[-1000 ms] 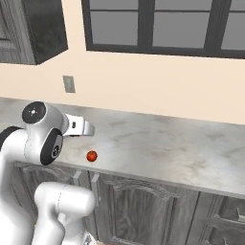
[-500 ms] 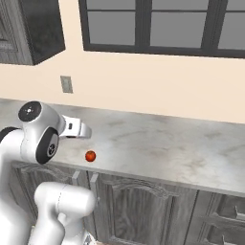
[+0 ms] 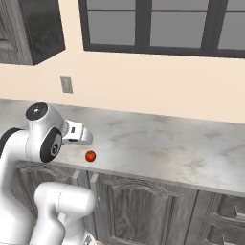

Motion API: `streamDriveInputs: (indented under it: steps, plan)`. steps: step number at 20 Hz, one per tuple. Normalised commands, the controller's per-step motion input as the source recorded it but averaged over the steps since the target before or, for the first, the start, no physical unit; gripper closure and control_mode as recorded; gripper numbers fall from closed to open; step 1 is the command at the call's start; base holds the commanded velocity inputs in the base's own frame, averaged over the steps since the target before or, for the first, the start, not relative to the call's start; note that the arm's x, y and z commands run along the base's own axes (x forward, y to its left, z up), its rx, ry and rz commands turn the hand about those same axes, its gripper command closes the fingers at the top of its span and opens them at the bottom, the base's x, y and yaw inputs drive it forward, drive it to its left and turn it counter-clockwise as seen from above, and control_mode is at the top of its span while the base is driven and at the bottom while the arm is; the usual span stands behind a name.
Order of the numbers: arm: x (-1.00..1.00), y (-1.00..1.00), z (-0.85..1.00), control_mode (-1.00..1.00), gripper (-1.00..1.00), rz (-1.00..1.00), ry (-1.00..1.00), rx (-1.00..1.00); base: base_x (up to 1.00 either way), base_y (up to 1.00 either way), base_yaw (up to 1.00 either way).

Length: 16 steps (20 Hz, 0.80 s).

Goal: Place the beer on the top shelf of the fridge to keep it out of children's reach, and place the apple and lemon wedge on lower shelves for easy access.

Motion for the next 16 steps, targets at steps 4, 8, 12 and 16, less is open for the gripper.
streamDriveInputs:
  steps: [4, 8, 12, 16]
  plan:
    - [0.02, 0.09, -0.3, -1.0, -1.0, 0.0, 0.13, 0.02, 0.0, 0.0, 0.0]
    - [0.06, 0.08, -0.33, -1.0, -1.0, 0.0, 0.09, 0.07, 0.0, 0.0, 0.0]
    - [0.01, 0.0, -0.35, -1.0, -1.0, 0.0, 0.01, 0.17, 0.0, 0.0, 0.0]
    - [0.1, 0.0, -0.31, -1.0, -1.0, 0.0, 0.0, 0.2, 0.0, 0.0, 0.0]
